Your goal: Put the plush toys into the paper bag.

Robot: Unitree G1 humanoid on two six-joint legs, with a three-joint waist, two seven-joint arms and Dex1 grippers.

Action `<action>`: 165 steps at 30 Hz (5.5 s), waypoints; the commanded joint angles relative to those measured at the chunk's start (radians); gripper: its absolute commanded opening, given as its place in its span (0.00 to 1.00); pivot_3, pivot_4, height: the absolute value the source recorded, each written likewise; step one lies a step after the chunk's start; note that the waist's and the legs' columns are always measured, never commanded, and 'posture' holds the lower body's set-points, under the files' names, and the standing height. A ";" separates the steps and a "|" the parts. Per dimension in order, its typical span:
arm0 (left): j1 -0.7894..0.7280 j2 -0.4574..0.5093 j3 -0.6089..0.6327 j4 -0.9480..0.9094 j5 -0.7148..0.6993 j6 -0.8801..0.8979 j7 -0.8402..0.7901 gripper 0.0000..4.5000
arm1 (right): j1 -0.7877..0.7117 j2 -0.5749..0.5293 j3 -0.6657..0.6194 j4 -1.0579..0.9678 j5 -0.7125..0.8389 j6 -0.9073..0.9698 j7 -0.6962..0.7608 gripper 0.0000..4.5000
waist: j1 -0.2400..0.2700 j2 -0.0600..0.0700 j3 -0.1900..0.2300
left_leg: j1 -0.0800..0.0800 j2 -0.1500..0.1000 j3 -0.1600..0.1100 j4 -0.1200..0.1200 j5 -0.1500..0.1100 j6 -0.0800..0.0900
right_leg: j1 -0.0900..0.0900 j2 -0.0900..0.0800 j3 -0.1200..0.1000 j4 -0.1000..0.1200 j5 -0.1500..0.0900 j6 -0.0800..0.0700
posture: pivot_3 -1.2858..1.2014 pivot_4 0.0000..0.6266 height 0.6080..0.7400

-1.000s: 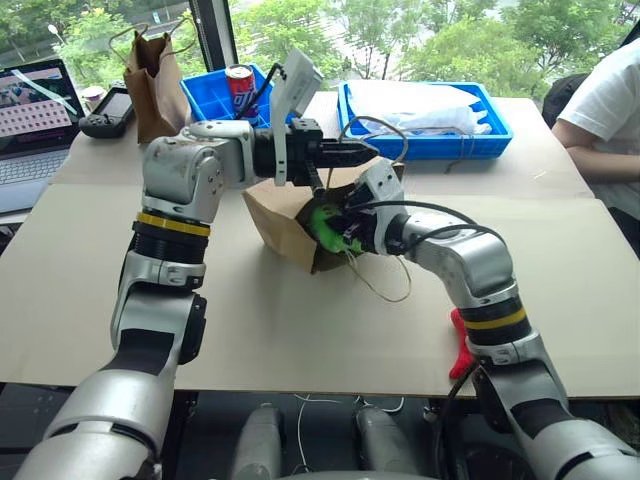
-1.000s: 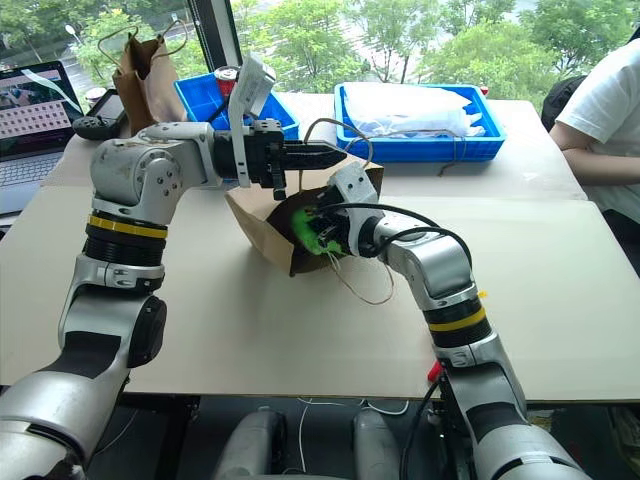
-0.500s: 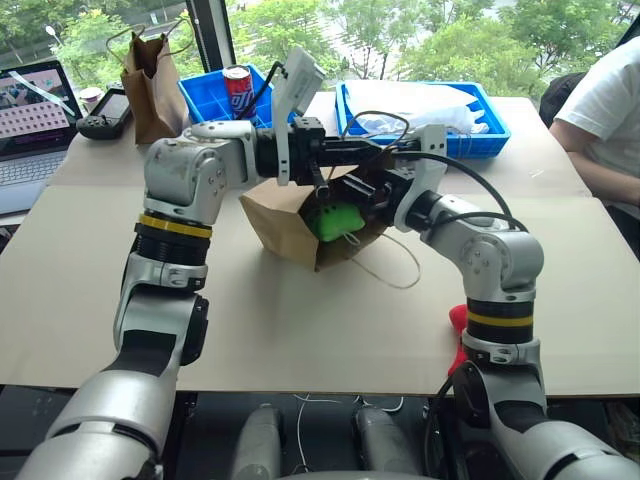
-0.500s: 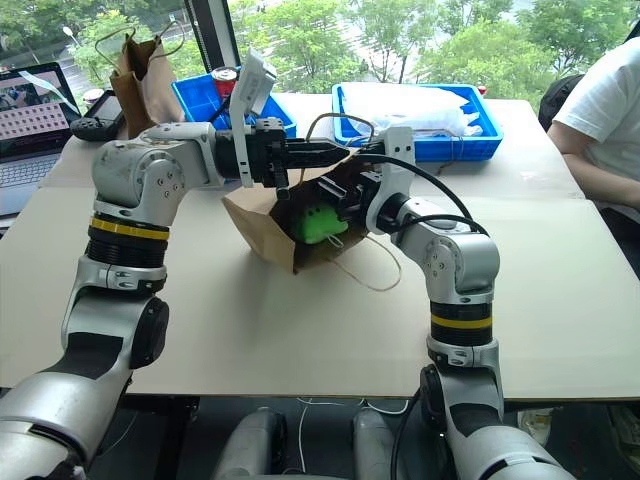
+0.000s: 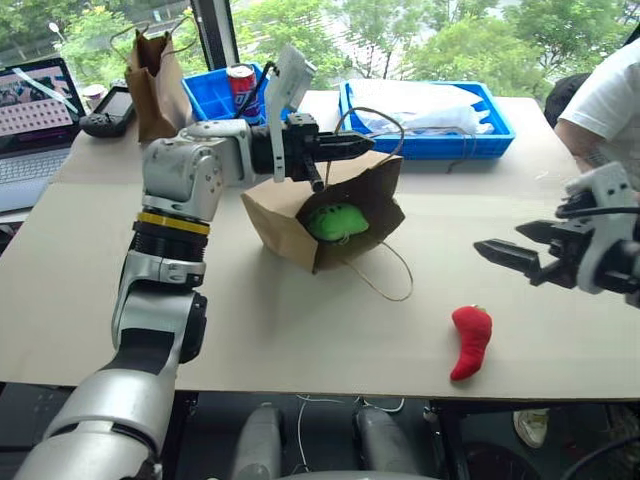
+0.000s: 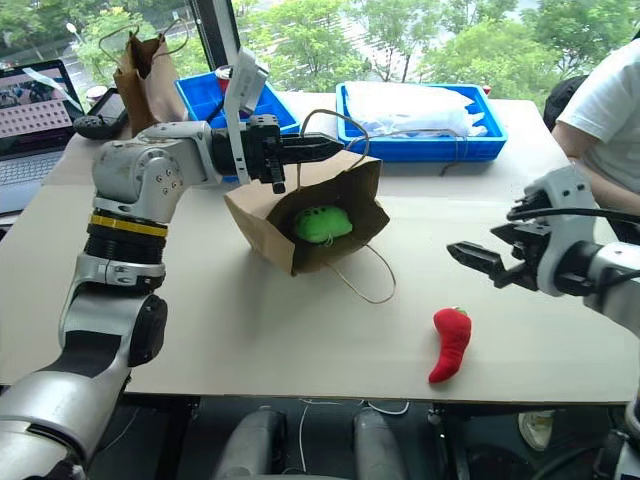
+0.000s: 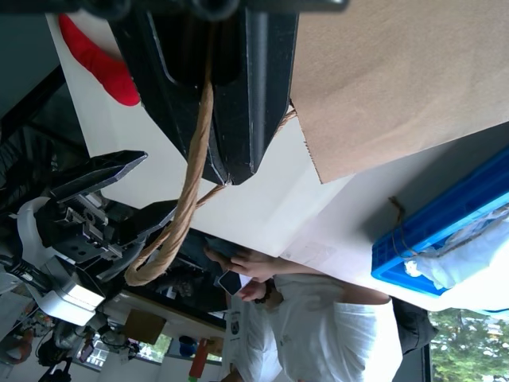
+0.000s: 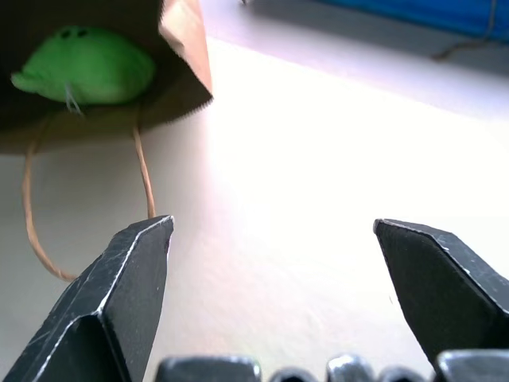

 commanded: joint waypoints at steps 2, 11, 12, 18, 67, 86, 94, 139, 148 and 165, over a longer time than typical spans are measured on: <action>-0.034 -0.011 -0.016 0.010 0.007 -0.045 -0.043 0.00 | 0.261 0.096 -0.112 -0.164 0.011 0.112 -0.028 1.00 | 0.002 0.000 0.000 | 0.001 0.000 -0.001 0.000 0.000 0.000 | 0.001 0.000 -0.001 0.000 0.000 0.000 | 0.52 0.24 0.71; -0.047 -0.029 -0.029 0.028 0.020 -0.064 -0.068 0.00 | 0.335 0.349 0.030 -0.155 -0.102 -0.014 -0.200 0.88 | -0.007 0.000 0.000 | 0.001 -0.002 -0.002 0.001 0.001 0.001 | 0.001 0.000 0.002 0.001 0.000 0.000 | 0.52 0.24 0.71; -0.048 -0.029 -0.028 0.029 0.022 -0.065 -0.070 0.00 | 0.328 0.359 0.046 -0.151 -0.108 -0.023 -0.206 0.84 | -0.007 0.000 0.000 | 0.001 -0.002 -0.001 0.000 0.001 0.001 | 0.001 0.000 0.002 0.001 0.000 0.000 | 0.52 0.24 0.71; -0.050 -0.026 -0.024 0.026 0.026 -0.064 -0.070 0.00 | 0.290 0.352 0.092 -0.135 -0.121 -0.054 -0.212 0.40 | -0.002 0.000 0.000 | 0.001 -0.002 -0.001 0.001 0.001 0.001 | 0.001 0.000 0.002 0.001 0.000 0.000 | 0.52 0.24 0.71; -0.008 -0.012 0.002 -0.075 -0.013 -0.018 -0.011 0.00 | -0.210 0.302 0.185 0.136 -0.036 -0.187 -0.156 0.99 | 0.004 0.001 0.000 | -0.003 -0.002 -0.002 0.000 0.001 0.001 | -0.001 -0.001 0.000 0.001 0.000 0.000 | 0.52 0.24 0.71; -0.029 -0.035 0.009 -0.047 -0.021 -0.036 -0.017 0.00 | -0.018 0.864 -0.091 0.244 0.304 -0.195 -0.467 0.99 | -0.006 0.002 0.000 | -0.001 -0.002 -0.002 0.000 0.002 0.001 | -0.001 0.000 0.000 0.003 0.000 0.000 | 0.52 0.24 0.71; -0.025 -0.023 0.012 -0.054 -0.019 -0.031 -0.015 0.00 | -0.146 0.920 -0.059 0.271 0.460 -0.344 -0.520 0.62 | -0.005 0.002 0.000 | -0.001 -0.002 -0.002 0.000 0.002 0.001 | -0.001 0.000 0.000 0.003 0.000 0.000 | 0.52 0.24 0.71; 0.016 0.242 0.082 -0.060 -0.040 0.024 -0.153 0.86 | -0.393 0.558 0.366 0.108 0.600 -0.512 -0.582 0.72 | -0.005 0.003 0.000 | -0.003 -0.001 -0.003 0.000 0.002 0.001 | -0.002 0.000 -0.001 0.003 0.000 0.000 | 0.52 0.24 0.71; 0.017 0.433 0.147 -0.033 -0.032 0.026 -0.174 1.00 | -0.373 0.232 0.378 0.088 0.694 -0.397 -0.396 0.98 | -0.003 0.003 0.001 | -0.003 -0.001 -0.003 0.000 0.002 0.001 | -0.002 0.000 -0.001 0.001 0.000 0.000 | 0.52 0.24 0.71; 0.227 0.568 0.330 -0.004 -0.104 -0.030 -0.168 1.00 | -0.290 0.143 0.494 0.067 0.377 -0.480 -0.172 0.98 | -0.002 -0.001 0.003 | -0.003 0.000 -0.002 0.000 0.002 0.001 | -0.003 0.000 -0.001 0.001 -0.001 -0.001 | 0.52 0.24 0.71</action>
